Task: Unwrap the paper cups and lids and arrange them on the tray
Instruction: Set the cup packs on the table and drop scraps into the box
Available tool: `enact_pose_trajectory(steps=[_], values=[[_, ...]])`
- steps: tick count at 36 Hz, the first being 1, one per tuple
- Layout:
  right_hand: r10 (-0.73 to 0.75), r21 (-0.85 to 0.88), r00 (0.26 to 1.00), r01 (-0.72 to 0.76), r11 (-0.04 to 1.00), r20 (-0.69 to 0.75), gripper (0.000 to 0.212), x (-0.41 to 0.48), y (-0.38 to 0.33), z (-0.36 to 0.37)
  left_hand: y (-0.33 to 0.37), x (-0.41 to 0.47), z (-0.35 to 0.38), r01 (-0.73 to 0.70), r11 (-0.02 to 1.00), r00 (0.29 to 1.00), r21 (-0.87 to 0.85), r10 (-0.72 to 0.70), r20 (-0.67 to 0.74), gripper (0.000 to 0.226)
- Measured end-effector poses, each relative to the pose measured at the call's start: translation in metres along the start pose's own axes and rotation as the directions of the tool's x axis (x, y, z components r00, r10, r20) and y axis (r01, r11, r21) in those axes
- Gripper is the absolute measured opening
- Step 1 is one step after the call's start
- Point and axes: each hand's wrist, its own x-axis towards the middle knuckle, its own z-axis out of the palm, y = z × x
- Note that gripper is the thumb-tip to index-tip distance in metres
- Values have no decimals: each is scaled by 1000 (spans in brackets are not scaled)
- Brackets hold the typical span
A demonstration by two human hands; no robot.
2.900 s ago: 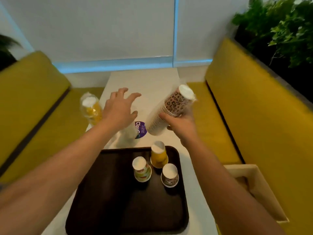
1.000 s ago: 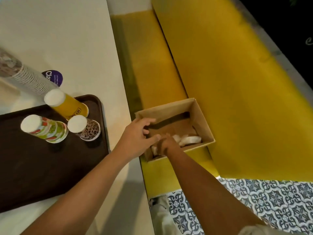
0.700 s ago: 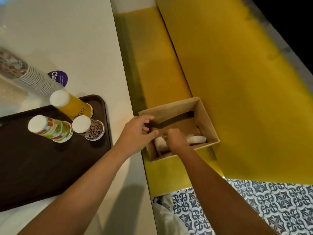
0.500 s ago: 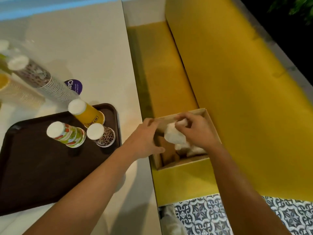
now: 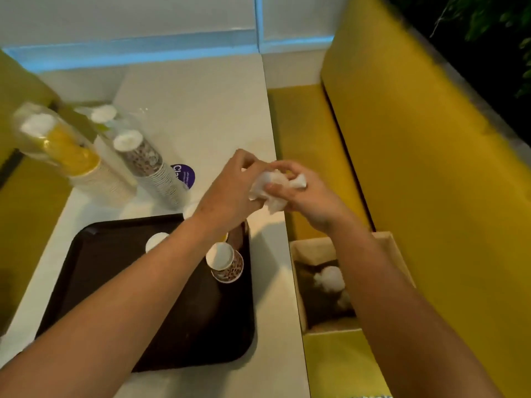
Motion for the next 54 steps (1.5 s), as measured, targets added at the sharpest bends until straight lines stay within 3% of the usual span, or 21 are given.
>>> enact_pose_trajectory(steps=[6, 12, 17, 21, 24, 28, 32, 35, 38, 41, 45, 48, 51, 52, 54], values=[[-105, -180, 991, 89, 980, -87, 52, 87, 29, 56, -71, 21, -28, 121, 992, 990, 28, -123, 71, 61], [-236, -471, 966, 160, 867, -105, 49, 142, 63, 94, -113, 38, -31, 291, 948, 919, 131, -315, 236, 56], [-213, -598, 975, 129, 791, -71, 46, 168, 88, 105, -134, 47, -23, 287, 929, 842, 234, -361, 401, 64], [-200, -677, 980, 149, 721, 3, 44, 179, 103, 108, -140, 53, -17, 284, 926, 803, 249, -372, 465, 56], [-177, -662, 984, 140, 736, 11, 60, 188, 107, 105, -155, 59, -15, 319, 918, 803, 236, -394, 448, 61], [-122, -672, 984, 178, 719, 129, 81, 193, 110, 95, -162, 59, -18, 354, 909, 803, 218, -415, 427, 68], [-231, -563, 961, 275, 779, 148, 84, 171, 104, 78, -147, 66, -29, 426, 887, 809, 178, -462, 364, 69], [-312, -515, 949, 292, 806, 50, 83, 141, 102, 55, -133, 66, -42, 452, 885, 854, 110, -465, 233, 63], [-335, -544, 925, 190, 817, -180, 72, 102, 108, 24, -107, 66, -52, 450, 893, 886, -9, -446, 126, 54], [-316, -533, 848, 47, 845, -425, 61, 57, 126, -8, -60, 64, -43, 433, 890, 901, -139, -422, 104, 50], [-231, -525, 767, -157, 837, -598, 48, 5, 171, -48, 6, 55, 2, 394, 878, 910, -271, -333, 247, 55], [-82, -546, 784, -348, 762, -615, 42, -23, 219, -70, 37, 45, 51, 401, 866, 870, -297, -260, 418, 61], [160, -679, 832, -530, 507, -531, 53, -42, 260, -84, 54, 29, 99, 428, 861, 811, -277, -230, 537, 65], [244, -729, 838, -546, 414, -488, 60, -47, 272, -86, 57, 22, 114, 431, 863, 792, -263, -222, 569, 66], [359, -791, 847, -510, 339, -392, 74, -51, 302, -88, 59, 9, 141, 421, 881, 760, -215, -214, 613, 64]])
